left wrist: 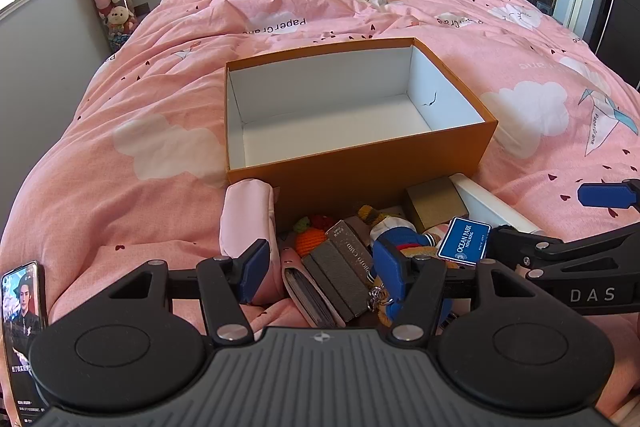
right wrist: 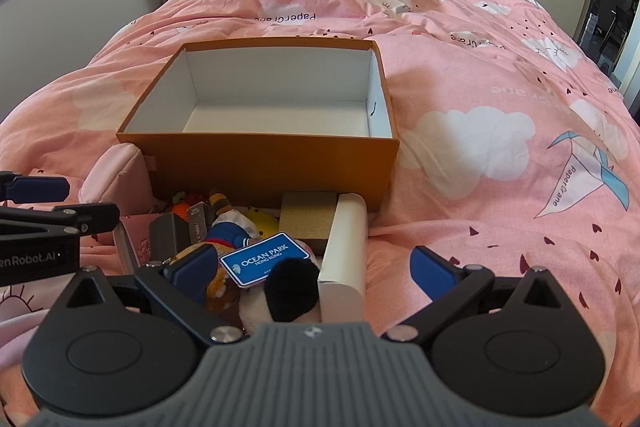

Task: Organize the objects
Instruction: 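Move both tools toward the pink items in front of the orange box, then grasp the pink fabric pouch with the left tool while the right tool grasps the pink wallet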

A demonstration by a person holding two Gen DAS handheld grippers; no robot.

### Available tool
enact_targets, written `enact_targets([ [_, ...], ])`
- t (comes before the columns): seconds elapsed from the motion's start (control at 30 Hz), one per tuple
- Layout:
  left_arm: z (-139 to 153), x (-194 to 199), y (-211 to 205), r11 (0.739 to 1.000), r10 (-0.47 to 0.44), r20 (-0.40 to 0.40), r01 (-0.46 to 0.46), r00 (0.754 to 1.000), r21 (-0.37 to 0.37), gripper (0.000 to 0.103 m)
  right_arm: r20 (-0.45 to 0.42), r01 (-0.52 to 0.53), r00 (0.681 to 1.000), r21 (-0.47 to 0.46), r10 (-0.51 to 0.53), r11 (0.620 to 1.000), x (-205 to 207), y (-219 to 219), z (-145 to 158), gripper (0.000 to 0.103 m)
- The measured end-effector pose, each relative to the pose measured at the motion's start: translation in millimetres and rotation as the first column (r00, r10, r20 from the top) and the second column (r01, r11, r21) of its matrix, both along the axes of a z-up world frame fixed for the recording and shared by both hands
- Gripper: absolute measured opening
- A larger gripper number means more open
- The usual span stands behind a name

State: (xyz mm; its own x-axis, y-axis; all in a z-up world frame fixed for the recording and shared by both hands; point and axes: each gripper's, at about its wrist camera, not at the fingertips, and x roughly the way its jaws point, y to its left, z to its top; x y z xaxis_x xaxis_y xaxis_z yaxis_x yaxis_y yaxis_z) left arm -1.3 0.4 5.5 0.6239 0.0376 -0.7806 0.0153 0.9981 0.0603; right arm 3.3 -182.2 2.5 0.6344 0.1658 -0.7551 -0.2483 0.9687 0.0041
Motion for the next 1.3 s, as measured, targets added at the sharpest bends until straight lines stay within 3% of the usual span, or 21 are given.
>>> enact_targets([
  [0.63,-3,5,11,0.999,0.009,-0.017,-0.009,1.000,-0.033,0.068,-0.023,-0.023,0.999,0.004,0.023,1.000,5,6,-5,0.101],
  [0.8,-7,14,28,0.995,0.029,-0.062,-0.034,0.998,-0.088,0.058,-0.052,-0.064,0.997,0.009,0.065,0.998,14,9,-6,0.080],
  [1.07,-7,33,54,0.994,0.053,-0.109,-0.063,0.993,-0.092,0.058,-0.148,-0.164,0.974,0.073,0.173,0.984,48,23,-9,0.053],
  [1.3,-27,40,61,0.998,0.007,-0.200,-0.019,0.980,-0.059,0.060,-0.206,-0.247,0.941,0.133,0.270,0.960,82,52,-18,0.038],
])
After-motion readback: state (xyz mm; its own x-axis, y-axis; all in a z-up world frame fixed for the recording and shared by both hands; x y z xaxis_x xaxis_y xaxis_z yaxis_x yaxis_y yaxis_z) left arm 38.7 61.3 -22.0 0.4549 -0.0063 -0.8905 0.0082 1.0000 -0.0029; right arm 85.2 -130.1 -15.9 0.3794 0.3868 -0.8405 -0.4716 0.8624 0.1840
